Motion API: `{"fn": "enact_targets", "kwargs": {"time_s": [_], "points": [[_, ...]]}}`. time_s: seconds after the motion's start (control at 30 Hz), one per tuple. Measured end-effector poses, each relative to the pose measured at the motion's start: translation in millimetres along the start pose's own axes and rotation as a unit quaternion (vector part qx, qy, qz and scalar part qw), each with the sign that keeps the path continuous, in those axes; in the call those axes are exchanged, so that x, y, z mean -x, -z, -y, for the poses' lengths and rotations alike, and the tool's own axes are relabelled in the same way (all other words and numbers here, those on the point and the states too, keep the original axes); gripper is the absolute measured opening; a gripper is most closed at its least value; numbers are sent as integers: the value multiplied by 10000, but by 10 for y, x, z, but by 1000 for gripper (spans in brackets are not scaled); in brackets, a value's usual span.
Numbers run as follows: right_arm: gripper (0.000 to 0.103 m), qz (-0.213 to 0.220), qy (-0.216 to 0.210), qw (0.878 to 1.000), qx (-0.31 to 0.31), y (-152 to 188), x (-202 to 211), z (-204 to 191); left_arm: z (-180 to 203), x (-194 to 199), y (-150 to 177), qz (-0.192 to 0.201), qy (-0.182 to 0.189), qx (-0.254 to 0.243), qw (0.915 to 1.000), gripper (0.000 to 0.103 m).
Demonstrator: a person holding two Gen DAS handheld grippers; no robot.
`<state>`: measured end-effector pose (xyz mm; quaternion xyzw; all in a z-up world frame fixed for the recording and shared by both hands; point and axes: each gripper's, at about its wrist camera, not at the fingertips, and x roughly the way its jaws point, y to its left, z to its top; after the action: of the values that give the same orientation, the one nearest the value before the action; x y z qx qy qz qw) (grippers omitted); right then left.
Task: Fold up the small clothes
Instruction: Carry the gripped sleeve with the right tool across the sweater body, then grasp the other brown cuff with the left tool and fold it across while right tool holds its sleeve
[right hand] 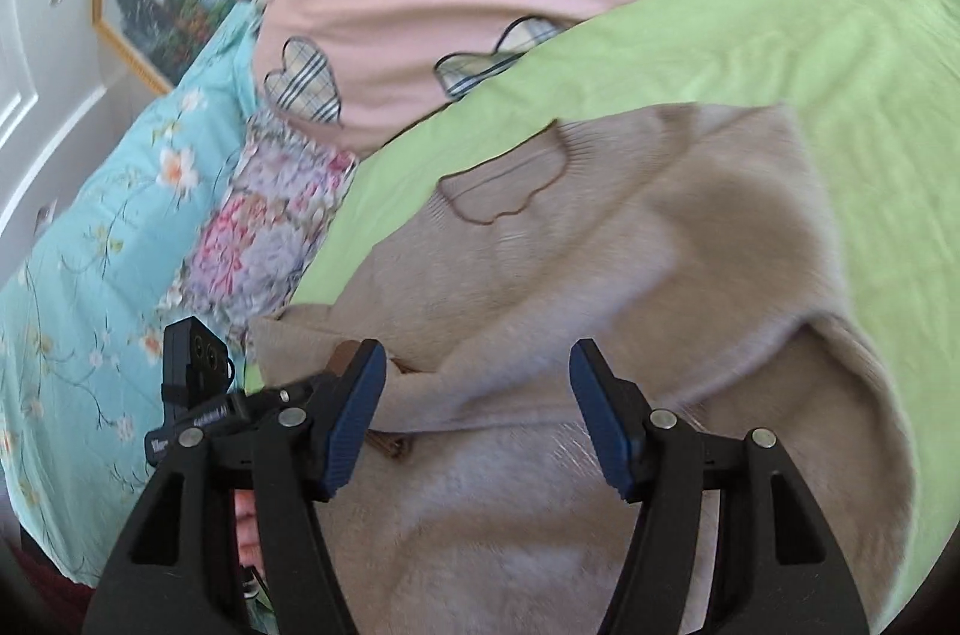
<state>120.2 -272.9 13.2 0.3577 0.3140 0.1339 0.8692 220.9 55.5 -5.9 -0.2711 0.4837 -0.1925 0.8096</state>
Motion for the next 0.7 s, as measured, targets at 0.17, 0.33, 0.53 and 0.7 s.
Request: {"fn": "enact_targets", "kwargs": {"time_s": [0.17, 0.33, 0.53, 0.7], "points": [[65, 99, 114, 9999, -42, 121, 197, 74, 284, 499, 230, 153, -6, -633, 9979, 86], [65, 33, 138, 9998, -127, 137, 154, 150, 306, 466, -14, 470, -925, -860, 9909, 89], [65, 122, 127, 9998, -77, 99, 192, 118, -55, -290, -246, -330, -839, -422, 9950, 60], [65, 267, 340, 9990, -59, 53, 285, 203, 128, 20, -98, 224, -574, -806, 9948, 8]]}}
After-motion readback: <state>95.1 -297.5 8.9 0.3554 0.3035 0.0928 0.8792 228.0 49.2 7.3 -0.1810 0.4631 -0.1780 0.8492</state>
